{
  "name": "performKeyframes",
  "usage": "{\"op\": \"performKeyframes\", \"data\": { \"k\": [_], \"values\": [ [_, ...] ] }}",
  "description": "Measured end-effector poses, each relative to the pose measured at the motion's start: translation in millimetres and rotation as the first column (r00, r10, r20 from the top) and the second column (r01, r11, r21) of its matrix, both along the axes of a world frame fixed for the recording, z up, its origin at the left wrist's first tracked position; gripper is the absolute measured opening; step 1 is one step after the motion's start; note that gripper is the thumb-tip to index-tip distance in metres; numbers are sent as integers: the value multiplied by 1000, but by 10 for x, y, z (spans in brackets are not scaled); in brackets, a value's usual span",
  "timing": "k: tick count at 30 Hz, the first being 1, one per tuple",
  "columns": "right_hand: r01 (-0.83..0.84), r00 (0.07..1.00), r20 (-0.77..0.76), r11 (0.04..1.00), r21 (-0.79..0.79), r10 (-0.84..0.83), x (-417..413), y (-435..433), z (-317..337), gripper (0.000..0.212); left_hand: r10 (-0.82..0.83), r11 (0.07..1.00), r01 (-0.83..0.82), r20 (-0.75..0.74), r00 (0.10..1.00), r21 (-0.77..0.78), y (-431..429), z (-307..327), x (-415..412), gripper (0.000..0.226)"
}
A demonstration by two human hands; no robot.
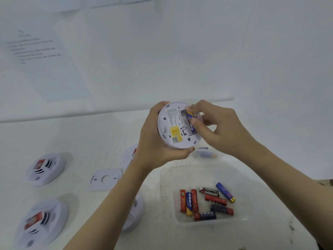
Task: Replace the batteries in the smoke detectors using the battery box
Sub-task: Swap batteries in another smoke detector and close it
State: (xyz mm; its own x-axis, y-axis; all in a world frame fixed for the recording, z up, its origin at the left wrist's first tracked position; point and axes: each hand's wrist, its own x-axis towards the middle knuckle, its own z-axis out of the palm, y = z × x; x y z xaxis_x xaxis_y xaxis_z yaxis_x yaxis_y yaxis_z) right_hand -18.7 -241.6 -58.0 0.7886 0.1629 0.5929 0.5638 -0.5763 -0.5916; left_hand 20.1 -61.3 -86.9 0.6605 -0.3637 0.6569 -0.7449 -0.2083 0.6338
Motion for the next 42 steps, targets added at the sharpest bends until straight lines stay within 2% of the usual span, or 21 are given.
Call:
{"op": "performKeyframes", "data": {
  "k": [6,10,12,14,16,17,18,20,22,23,26,29,31,35,36,39,42],
  "values": [
    [6,993,119,1000,13,-8,-55,15,-12,23,44,999,-44,93,995,0,4,82,-92,83],
    [-35,990,139,999,-13,36,-20,-19,5,26,46,999,-45,82,996,-15,1,73,-59,82],
    [-73,996,54,997,21,71,29,-70,-5,29,38,999,-39,38,999,0,11,43,-9,84],
    [-104,988,-95,981,166,121,81,-98,-21,31,45,999,-45,-12,999,-4,27,3,55,88],
    [-56,959,-241,930,363,152,151,-115,-49,32,69,997,-70,-48,996,-20,48,-27,113,90],
    [-6,948,-292,924,383,127,199,-131,-67,31,79,996,-81,-62,995,-26,59,-38,134,90],
    [42,938,-339,949,312,70,258,-169,-90,29,87,995,-90,-76,993,-31,69,-54,150,90],
    [82,884,-458,996,-35,-89,387,-267,-137,21,97,994,-101,-102,990,-33,94,-94,166,90],
    [2,786,-577,935,-355,-221,499,-336,-180,8,105,994,-109,-120,987,-28,116,-148,175,91],
    [-53,739,-622,897,-439,-260,538,-346,-199,5,107,994,-111,-129,986,-26,124,-173,179,91],
    [-171,668,-685,835,-523,-292,625,-273,-228,20,105,994,-110,-152,983,-26,135,-233,195,90],
    [-247,707,-630,723,-645,-321,682,-161,-284,18,101,994,-106,-176,979,-18,141,-278,220,91],
    [-263,739,-602,693,-672,-303,695,-113,-335,13,98,995,-103,-186,978,-14,147,-297,237,92],
    [-268,781,-571,689,-674,-254,700,-102,-422,17,107,994,-109,-178,978,-3,165,-305,261,90],
    [-245,789,-565,719,-650,-241,703,-122,-426,16,109,994,-111,-178,978,-1,171,-305,266,90],
    [-91,844,-516,909,-408,-147,677,-198,-360,12,113,993,-116,-186,976,-4,177,-311,268,89],
    [96,949,-292,992,-78,-115,538,-172,-187,11,122,992,-127,-198,973,-12,179,-318,252,89]
  ]
}}
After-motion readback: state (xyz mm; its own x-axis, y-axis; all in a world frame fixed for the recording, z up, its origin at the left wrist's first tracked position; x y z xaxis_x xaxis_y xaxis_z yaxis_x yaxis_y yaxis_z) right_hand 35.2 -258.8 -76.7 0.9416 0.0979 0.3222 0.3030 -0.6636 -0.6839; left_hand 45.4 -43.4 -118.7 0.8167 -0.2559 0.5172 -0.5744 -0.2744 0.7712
